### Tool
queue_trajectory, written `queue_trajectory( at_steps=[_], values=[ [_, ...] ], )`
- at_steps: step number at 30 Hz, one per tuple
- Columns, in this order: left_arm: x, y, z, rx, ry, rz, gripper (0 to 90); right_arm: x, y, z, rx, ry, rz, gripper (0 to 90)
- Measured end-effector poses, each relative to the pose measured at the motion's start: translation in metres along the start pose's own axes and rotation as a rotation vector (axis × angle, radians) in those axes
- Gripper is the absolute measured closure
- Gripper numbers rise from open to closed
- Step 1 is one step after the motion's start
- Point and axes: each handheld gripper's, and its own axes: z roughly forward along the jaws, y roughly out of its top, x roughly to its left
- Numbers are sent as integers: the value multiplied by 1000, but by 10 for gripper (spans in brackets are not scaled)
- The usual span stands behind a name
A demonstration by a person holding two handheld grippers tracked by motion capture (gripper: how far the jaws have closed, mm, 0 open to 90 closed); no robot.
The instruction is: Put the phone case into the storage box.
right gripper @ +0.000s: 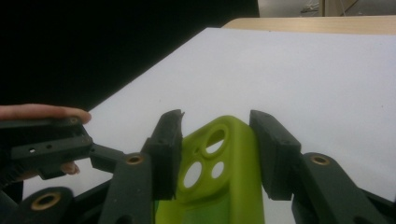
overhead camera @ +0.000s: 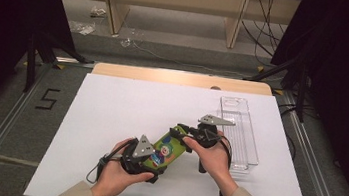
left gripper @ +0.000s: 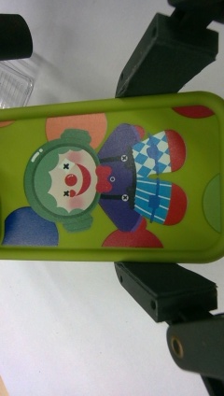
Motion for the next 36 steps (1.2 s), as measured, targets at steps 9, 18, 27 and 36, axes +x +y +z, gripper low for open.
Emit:
queue_trajectory(
  at_steps=[9, 18, 27, 36],
  values=[
    [0, -2, 3, 24, -4, -3, 164, -2, -2, -1, -12, 13, 21, 663],
    [-1, -2, 7, 44, -6, 1, 165, 2, 1, -4, -32, 41, 23, 727],
    [0, -2, 7, 42, -1, 10, 163, 5, 3, -4, -38, 51, 24, 742],
    [1, 0, 9, -3, 11, 42, 148, 13, 11, -11, -76, 104, 27, 774]
  ],
)
